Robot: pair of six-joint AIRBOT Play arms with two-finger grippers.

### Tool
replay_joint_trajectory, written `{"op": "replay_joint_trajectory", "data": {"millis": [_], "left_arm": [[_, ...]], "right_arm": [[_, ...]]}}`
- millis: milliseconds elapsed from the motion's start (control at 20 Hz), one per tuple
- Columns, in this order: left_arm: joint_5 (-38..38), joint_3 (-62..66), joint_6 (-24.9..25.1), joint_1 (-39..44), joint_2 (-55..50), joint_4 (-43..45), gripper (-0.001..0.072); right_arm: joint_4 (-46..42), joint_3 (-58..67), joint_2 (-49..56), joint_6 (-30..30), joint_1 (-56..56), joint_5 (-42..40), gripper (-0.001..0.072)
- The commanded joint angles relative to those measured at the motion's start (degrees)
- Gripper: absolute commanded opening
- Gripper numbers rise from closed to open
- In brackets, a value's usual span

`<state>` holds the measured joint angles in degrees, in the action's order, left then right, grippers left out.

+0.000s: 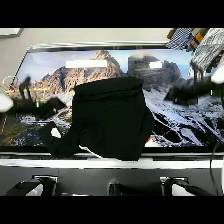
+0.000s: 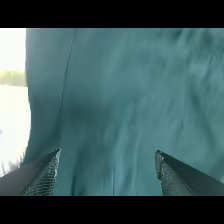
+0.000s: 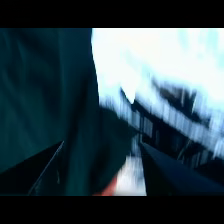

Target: Fold the clothes and pants, and hang the long-sleeved shirts on hangers.

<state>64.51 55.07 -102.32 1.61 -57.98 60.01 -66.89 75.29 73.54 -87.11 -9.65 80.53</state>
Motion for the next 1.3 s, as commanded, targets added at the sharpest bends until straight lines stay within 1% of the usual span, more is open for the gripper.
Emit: {"op": "replay_joint_trajectory", "data": {"millis": [0, 100, 200, 300, 500, 600, 700, 750, 800, 850, 900, 1000, 1150, 1250], "left_arm": [[-1.8, -21.4, -6.0, 2.6, 17.3, -5.7, 0.069], [-1.8, -28.4, -10.5, 6.0, 23.9, -6.5, 0.0689], [-2.0, -32.0, -13.9, 9.5, 27.8, -6.5, 0.0689], [-2.0, -33.4, -15.9, 12.5, 28.9, -6.5, 0.069], [-4.1, -33.5, -16.9, 17.1, 27.7, -6.6, 0.0689], [-5.9, -33.6, -18.4, 18.8, 26.9, -6.7, 0.069], [-7.5, -33.6, -18.7, 20.4, 26.0, -6.8, 0.069], [-8.1, -33.6, -18.8, 21.3, 25.3, -6.8, 0.069], [-8.7, -33.6, -18.8, 22.2, 24.6, -6.8, 0.069], [-9.2, -33.6, -18.8, 23.1, 23.7, -6.9, 0.069], [-9.8, -33.6, -18.8, 24.2, 22.5, -7.6, 0.069], [-11.8, -33.6, -18.7, 27.3, 19.6, -9.0, 0.069], [-18.0, -33.6, -18.8, 33.6, 14.7, -10.0, 0.069], [-22.6, -33.6, -18.8, 36.8, 10.7, -11.6, 0.069]], "right_arm": [[6.4, -28.5, -18.4, -0.6, -1.2, -5.4, 0.0554], [10.8, -40.9, -25.3, -0.7, -1.2, -9.0, 0.0554], [13.9, -49.6, -28.7, -0.1, -1.2, -11.6, 0.0554], [18.2, -54.9, -29.0, 3.7, -1.2, -13.8, 0.0554], [27.5, -59.6, -28.2, 10.5, -1.2, -20.2, 0.0554], [31.7, -60.2, -25.4, 14.8, -1.2, -21.6, 0.0553], [35.3, -60.2, -21.4, 18.4, -1.2, -22.5, 0.0539], [36.3, -60.2, -19.5, 20.1, -1.2, -22.9, 0.0416], [36.6, -60.2, -18.2, 21.2, -1.2, -23.1, 0.0207], [36.8, -60.2, -17.9, 22.3, -1.2, -22.9, 0.0058], [36.9, -60.2, -18.5, 22.0, -1.2, -22.6, 0.004], [36.8, -60.2, -20.9, 19.4, -1.2, -22.2, 0.004], [36.7, -60.2, -25.3, 15.5, -1.2, -21.7, 0.004], [36.5, -60.2, -27.4, 14.0, -1.2, -20.8, 0.004]]}}
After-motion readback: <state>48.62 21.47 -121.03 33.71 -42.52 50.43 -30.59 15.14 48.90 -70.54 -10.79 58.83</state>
